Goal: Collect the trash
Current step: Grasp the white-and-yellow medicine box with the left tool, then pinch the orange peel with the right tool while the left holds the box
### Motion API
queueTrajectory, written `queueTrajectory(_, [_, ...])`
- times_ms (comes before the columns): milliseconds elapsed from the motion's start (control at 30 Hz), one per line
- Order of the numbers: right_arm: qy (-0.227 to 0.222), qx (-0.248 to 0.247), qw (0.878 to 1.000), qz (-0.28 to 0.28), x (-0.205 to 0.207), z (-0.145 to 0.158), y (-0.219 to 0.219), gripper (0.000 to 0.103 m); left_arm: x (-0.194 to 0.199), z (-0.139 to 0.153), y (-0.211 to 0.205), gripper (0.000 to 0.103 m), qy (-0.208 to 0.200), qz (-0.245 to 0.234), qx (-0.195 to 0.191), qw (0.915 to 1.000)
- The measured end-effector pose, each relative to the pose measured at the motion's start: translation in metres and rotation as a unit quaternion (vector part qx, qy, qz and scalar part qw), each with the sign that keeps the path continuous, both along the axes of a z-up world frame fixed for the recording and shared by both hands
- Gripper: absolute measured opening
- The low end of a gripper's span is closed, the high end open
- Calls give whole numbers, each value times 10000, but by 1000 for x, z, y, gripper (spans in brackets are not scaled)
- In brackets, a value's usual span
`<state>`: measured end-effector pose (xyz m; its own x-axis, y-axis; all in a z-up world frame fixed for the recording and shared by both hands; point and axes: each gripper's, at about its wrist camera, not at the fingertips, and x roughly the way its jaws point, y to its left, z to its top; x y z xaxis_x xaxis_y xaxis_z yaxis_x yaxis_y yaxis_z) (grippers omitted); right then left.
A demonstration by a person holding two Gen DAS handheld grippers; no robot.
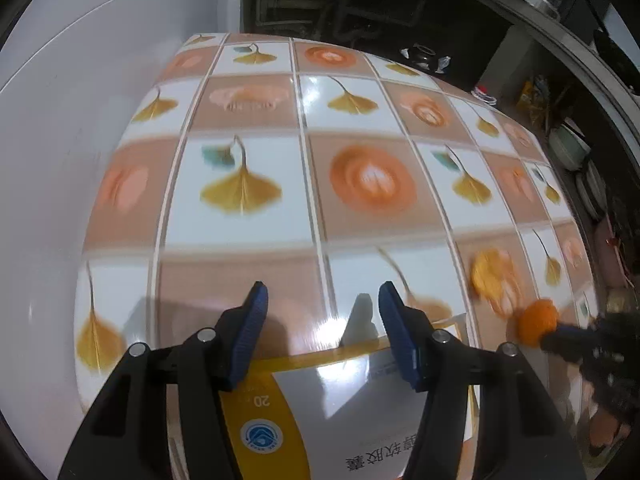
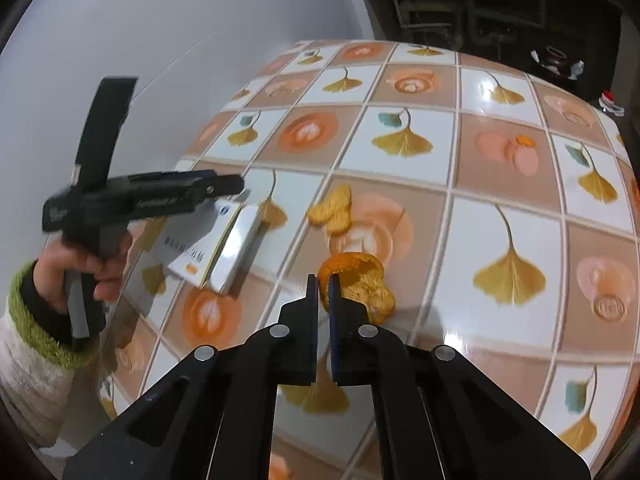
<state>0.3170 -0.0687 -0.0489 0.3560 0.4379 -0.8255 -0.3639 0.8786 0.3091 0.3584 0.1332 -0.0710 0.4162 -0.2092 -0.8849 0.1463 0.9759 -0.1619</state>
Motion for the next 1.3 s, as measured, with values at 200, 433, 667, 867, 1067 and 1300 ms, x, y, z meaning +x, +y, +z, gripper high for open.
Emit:
queueTrajectory(200, [119,-58,9999,65,-42,6,-6,3,-50,1,1,56,-28,25,-310,9995])
queueTrajectory(433, [180,-182,9990,366,-76,14,-5,30,-91,8,8,60,-167,33,-649,9977])
queueTrajectory(667, [-237,572,9971,433,-55,59,-10,53,-130,38,11,81,-1378,-161,-875,9865])
queueTrajectory(867, [159,442,9989,-18,18,38,5,36,-149,29,-5,82,-1446,-736,-529,9853])
queueTrajectory(1067, [583,7,9979,-298,65,-7,22,23,-163,19,-20,83,-1566,-995,123,9826])
queueTrajectory(1300, [603,-208,9972,-393,74,-23,28,14,-169,12,-36,93,-1682,-1166,642,9767])
